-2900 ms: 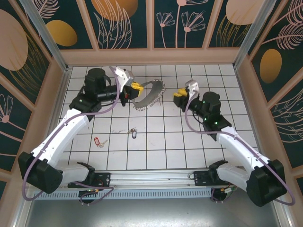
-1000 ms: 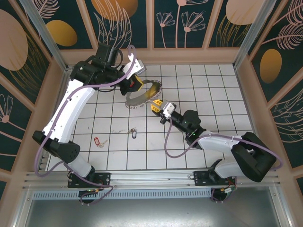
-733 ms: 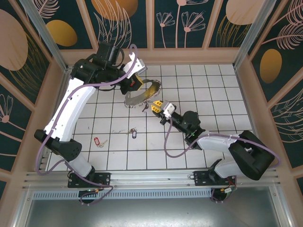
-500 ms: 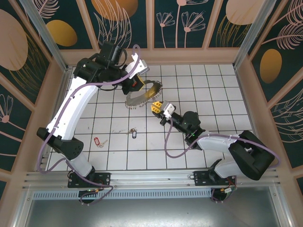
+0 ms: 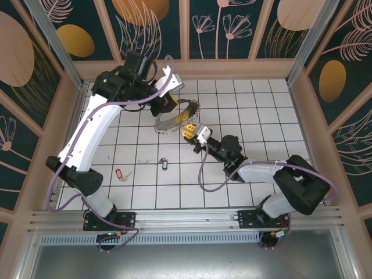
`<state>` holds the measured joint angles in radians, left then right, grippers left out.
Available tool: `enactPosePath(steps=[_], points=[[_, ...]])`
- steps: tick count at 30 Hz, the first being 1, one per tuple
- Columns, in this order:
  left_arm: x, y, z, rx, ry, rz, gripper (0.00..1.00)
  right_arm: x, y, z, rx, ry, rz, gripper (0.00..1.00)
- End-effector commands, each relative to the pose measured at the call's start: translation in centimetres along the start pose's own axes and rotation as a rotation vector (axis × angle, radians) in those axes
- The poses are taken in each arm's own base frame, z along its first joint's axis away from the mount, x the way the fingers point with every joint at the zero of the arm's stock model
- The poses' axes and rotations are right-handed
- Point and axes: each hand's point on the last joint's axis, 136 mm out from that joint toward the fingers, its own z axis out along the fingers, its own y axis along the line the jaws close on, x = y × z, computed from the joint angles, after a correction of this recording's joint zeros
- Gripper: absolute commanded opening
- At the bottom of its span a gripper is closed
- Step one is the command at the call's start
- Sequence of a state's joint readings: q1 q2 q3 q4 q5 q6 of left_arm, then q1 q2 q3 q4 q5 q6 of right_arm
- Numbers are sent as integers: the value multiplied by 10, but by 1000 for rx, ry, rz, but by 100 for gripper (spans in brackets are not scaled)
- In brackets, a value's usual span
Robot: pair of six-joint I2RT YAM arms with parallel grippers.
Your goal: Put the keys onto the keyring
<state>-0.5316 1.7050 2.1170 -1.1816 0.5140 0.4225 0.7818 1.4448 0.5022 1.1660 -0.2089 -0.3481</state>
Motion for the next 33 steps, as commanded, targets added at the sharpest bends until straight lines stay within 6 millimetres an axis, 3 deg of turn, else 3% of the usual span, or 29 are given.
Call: enactPosePath(steps=[1, 17, 23, 33], points=[[-7, -5, -3, 6, -30, 23, 0, -29, -3, 7, 6, -98, 7, 17], [-7, -7, -5, 4, -42, 27, 0, -15, -23, 17, 120, -55, 11, 15], [-7, -6, -7, -15, -45, 33, 0, -8, -28, 14, 163, -28, -5, 3], [-3, 18, -11, -162, -33, 19, 0, 3, -29, 5, 156, 90, -78, 0]])
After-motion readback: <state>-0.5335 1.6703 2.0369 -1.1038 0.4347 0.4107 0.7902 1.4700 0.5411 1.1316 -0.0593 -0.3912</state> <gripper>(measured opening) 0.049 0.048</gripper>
